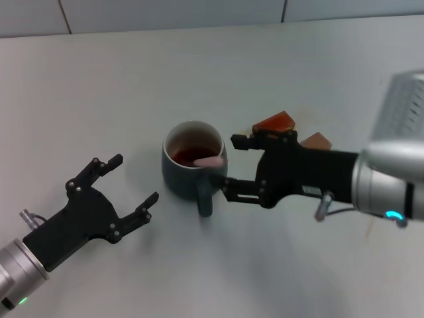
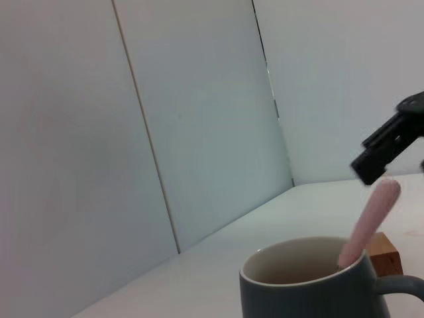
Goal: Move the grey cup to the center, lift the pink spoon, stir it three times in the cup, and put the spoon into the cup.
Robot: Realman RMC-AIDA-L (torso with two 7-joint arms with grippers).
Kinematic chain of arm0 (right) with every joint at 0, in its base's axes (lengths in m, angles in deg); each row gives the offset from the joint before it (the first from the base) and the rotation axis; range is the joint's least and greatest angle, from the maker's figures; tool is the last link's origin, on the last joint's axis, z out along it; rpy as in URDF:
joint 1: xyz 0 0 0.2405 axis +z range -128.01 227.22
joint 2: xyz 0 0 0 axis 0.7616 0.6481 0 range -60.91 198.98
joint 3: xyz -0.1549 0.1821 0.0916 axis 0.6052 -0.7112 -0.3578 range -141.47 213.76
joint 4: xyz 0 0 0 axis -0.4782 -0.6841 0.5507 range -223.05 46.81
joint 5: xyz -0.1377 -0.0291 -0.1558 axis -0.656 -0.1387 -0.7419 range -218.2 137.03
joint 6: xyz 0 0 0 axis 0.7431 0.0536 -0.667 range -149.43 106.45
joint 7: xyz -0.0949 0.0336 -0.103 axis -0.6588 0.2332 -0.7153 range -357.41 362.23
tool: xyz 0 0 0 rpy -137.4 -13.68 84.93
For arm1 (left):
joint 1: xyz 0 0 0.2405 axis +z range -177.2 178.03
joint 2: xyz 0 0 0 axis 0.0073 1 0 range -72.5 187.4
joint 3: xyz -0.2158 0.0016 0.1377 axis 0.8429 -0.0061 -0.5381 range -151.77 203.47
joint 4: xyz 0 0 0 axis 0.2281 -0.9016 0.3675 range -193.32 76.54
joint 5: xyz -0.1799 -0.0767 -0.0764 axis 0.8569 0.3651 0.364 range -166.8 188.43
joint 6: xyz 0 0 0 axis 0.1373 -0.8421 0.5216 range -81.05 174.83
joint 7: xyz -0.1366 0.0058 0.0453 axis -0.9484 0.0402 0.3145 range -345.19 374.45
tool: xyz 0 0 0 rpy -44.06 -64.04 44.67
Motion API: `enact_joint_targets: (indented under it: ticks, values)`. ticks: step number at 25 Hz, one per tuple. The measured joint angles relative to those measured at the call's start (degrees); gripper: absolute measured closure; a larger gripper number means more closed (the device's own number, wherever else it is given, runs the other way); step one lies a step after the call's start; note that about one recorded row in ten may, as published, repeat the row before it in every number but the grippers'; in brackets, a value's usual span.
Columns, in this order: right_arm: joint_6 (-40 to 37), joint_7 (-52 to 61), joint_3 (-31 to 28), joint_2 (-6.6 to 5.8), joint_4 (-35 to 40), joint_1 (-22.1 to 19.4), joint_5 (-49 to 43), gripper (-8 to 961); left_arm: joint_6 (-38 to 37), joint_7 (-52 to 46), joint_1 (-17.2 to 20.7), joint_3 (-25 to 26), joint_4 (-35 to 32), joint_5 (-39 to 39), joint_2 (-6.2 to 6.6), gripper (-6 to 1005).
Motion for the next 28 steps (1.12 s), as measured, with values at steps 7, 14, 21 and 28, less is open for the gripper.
enact_joint_targets:
  ticks: [7,14,21,28]
  values:
    - [-1.33,-19.68,-0.35,-0.11,-4.23,-6.55,18.04,219,-1.02,-0.34,0.08,-0.01,0.0,0.01,0.01,140]
    - [-4.2,-29.39,-0.51,0.06,-5.13,-7.67,23.38,220,-1.43,-0.46,0.08,-0.02,0.02,0.01,0.13,139]
    - [-14.53,-52.93,-1.53,-0.16,-15.57,-10.85,45.44,221,-1.47,-0.51,0.09,0.01,0.02,0.0,0.17,139]
    - [-18.49,-57.84,-4.28,-0.07,-27.91,-9.93,49.29,222,-1.47,-0.51,0.26,0.05,0.01,0.0,0.18,139]
